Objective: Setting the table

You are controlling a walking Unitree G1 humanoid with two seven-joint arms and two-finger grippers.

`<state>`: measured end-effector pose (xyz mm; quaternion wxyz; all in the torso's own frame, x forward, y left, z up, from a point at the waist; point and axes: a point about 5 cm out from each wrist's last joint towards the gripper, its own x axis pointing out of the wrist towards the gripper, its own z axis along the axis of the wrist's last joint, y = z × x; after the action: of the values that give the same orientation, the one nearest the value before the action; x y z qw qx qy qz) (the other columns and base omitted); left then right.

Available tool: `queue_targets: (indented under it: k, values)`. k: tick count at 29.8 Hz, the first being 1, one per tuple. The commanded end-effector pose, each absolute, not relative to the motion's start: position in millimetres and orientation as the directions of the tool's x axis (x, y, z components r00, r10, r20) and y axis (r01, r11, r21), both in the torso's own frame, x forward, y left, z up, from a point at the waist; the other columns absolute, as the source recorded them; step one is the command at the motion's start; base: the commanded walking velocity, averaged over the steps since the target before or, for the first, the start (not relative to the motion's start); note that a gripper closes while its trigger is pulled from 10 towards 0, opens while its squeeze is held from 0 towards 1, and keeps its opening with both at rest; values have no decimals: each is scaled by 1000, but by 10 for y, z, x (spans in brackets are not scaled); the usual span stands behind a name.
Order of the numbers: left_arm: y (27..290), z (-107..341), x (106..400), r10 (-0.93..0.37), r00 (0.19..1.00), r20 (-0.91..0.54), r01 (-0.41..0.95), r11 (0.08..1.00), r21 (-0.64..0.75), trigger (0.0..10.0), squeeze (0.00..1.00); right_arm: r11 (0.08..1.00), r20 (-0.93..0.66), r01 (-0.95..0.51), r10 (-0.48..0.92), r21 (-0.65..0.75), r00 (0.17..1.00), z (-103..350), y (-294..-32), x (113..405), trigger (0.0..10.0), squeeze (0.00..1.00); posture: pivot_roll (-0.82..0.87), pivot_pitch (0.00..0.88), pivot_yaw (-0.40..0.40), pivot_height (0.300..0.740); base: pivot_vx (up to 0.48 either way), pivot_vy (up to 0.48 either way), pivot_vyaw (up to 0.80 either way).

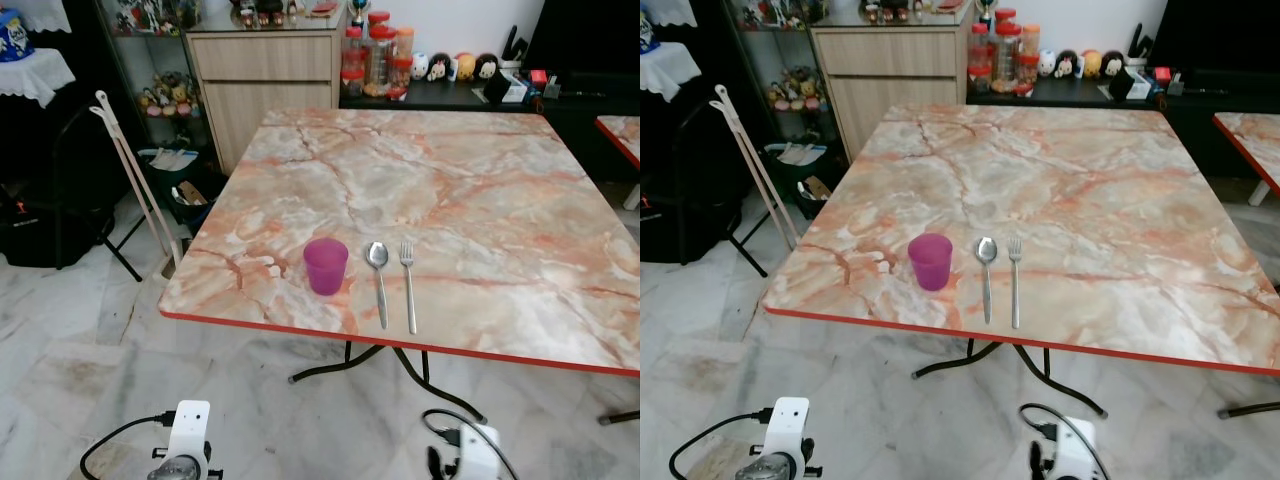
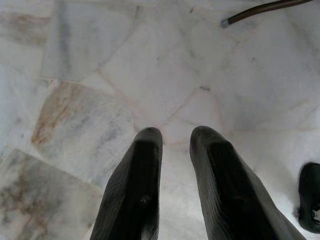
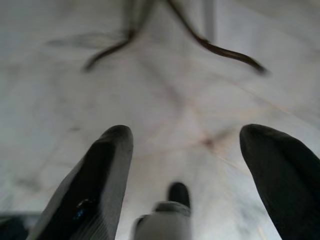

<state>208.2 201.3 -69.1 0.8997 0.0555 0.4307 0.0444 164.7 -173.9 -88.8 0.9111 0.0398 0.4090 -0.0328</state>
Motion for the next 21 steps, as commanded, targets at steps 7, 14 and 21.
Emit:
queue_targets:
  k: [7,14,21]
  values:
    - [2079,-719,2011,147,610,-779,-37,987,158,10000,0,997,-635,69,-74,-32,769,-793,-1878,1638,10000,0,-45,0,28,740,0,0,0]
    - [2121,-735,1966,156,600,-785,-34,985,169,10000,0,990,-521,127,-139,-60,842,-717,-1977,1480,10000,0,-42,0,31,740,0,0,0]
    - [2141,-733,1961,153,600,-786,-18,984,178,10000,0,988,-381,101,-137,-113,914,-539,-2031,1473,10000,0,-58,0,39,740,0,0,0]
